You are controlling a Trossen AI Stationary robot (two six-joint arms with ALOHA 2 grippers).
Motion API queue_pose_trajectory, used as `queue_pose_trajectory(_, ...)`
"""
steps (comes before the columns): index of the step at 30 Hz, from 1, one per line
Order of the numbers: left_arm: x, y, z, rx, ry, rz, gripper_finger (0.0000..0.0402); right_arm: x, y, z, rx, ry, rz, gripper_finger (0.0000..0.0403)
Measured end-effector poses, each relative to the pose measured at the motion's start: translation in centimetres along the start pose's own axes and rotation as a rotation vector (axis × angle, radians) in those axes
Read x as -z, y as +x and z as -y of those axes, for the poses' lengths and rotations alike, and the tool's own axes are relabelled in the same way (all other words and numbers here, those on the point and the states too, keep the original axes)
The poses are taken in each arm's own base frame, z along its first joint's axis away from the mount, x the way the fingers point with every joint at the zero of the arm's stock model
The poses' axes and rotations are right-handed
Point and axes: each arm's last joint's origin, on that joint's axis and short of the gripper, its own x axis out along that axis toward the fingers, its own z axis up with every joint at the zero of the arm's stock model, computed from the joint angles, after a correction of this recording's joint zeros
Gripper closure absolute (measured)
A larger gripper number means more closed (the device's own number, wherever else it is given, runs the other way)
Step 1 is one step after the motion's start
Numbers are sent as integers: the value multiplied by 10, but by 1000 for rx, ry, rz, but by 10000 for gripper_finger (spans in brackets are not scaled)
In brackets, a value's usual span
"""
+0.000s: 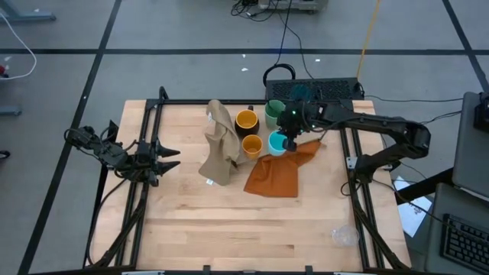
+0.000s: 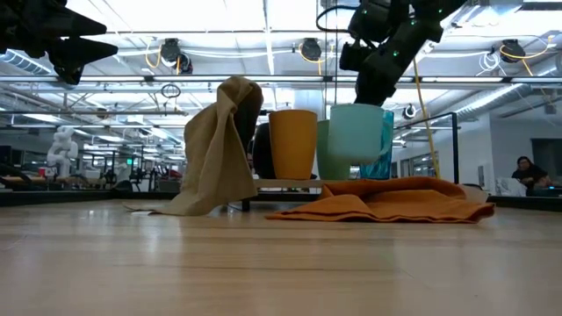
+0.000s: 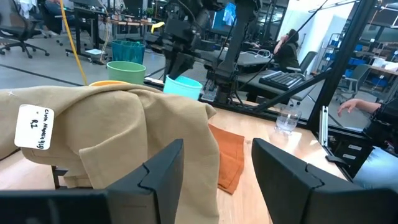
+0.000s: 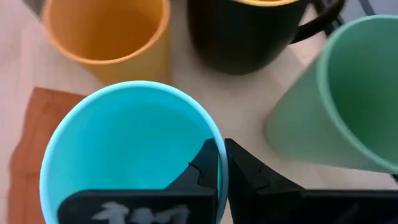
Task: Stack small to large cups/mugs on shelf
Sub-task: Put the light blue mug on the shelf
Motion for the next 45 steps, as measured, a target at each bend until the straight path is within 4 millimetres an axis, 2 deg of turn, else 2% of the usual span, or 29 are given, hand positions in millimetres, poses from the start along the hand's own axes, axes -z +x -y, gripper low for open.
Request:
queue_pose_trajectory(11, 0, 0, 0, 0, 1, 0, 211, 0, 4, 18, -10, 41, 36, 403)
queue_pose_trajectory(21, 0, 0, 0, 0, 2, -2, 211, 3, 25, 20, -42, 45, -19, 403)
queue_pose_trajectory(45, 1, 0, 0, -1, 2, -6, 211, 2, 25, 25, -25, 32, 7, 401)
